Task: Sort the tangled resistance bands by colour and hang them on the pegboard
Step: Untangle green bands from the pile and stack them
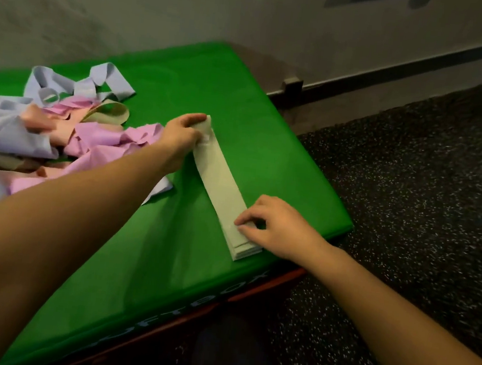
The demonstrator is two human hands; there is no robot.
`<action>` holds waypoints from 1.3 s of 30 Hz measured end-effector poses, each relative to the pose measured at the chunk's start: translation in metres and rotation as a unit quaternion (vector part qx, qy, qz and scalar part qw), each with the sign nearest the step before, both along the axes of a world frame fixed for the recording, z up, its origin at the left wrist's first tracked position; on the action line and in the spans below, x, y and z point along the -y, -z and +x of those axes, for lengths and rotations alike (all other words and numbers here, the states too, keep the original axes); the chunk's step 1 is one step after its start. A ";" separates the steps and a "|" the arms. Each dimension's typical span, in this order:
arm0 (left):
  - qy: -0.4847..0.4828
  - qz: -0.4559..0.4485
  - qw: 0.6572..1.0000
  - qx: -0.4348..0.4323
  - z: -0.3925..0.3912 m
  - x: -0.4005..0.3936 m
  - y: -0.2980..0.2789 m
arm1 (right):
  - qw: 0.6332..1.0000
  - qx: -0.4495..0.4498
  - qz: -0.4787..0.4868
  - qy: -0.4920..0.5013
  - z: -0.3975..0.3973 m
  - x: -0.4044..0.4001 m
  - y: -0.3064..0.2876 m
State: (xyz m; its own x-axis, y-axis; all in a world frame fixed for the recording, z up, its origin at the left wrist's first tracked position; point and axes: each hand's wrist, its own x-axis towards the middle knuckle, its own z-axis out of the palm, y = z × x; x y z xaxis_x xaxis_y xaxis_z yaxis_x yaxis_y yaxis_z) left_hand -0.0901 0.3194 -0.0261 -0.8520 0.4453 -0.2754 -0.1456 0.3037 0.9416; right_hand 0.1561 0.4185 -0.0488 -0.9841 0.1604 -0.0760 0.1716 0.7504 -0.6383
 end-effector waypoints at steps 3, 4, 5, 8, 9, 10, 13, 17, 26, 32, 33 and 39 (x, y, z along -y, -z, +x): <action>0.013 -0.051 0.997 -0.053 -0.002 -0.002 0.012 | 1.000 -0.022 0.015 -0.009 0.005 -0.006 0.008; 0.013 -0.070 0.994 -0.083 -0.003 -0.002 0.015 | 1.000 -0.026 0.011 -0.013 0.007 -0.007 0.009; 0.011 -0.088 0.989 -0.117 -0.005 -0.002 0.019 | 1.000 -0.025 0.004 -0.019 0.008 -0.008 0.011; 0.012 -0.143 0.970 -0.195 -0.011 0.001 0.025 | 0.999 -0.014 -0.020 -0.046 0.012 -0.011 0.010; 0.018 -0.160 0.965 -0.205 -0.013 0.002 0.026 | 0.998 -0.005 -0.024 -0.060 0.014 -0.013 0.009; 0.026 -0.174 0.961 -0.215 -0.013 0.003 0.027 | 0.997 0.003 -0.030 -0.072 0.014 -0.014 0.008; 0.046 -0.165 0.963 -0.210 -0.010 0.005 0.027 | 0.995 0.009 -0.039 -0.090 0.016 -0.018 0.005; 0.074 -0.173 0.955 -0.230 -0.005 0.002 0.024 | 0.996 -0.018 -0.027 -0.085 0.019 -0.016 0.009; 0.055 -0.149 0.956 -0.247 -0.006 0.014 0.016 | 0.996 -0.066 -0.039 -0.054 0.023 -0.009 0.001; 0.063 -0.123 0.948 -0.288 0.008 0.055 -0.012 | 0.996 -0.051 -0.066 -0.037 0.020 0.008 -0.037; 0.071 -0.121 0.945 -0.296 0.012 0.065 -0.016 | 0.996 -0.045 -0.073 -0.036 0.019 0.014 -0.042; 0.113 -0.129 0.931 -0.322 0.048 0.148 -0.028 | 0.995 -0.052 -0.059 -0.055 0.013 0.063 -0.063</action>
State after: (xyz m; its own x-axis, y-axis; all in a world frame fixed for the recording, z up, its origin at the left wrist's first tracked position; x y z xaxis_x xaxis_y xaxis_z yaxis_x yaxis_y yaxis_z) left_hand -0.0423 0.1714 0.0022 -0.7697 0.6236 0.1368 0.5189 0.4862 0.7031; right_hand 0.1690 0.3556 0.0137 -0.9988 0.0475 0.0153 0.0211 0.6798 -0.7331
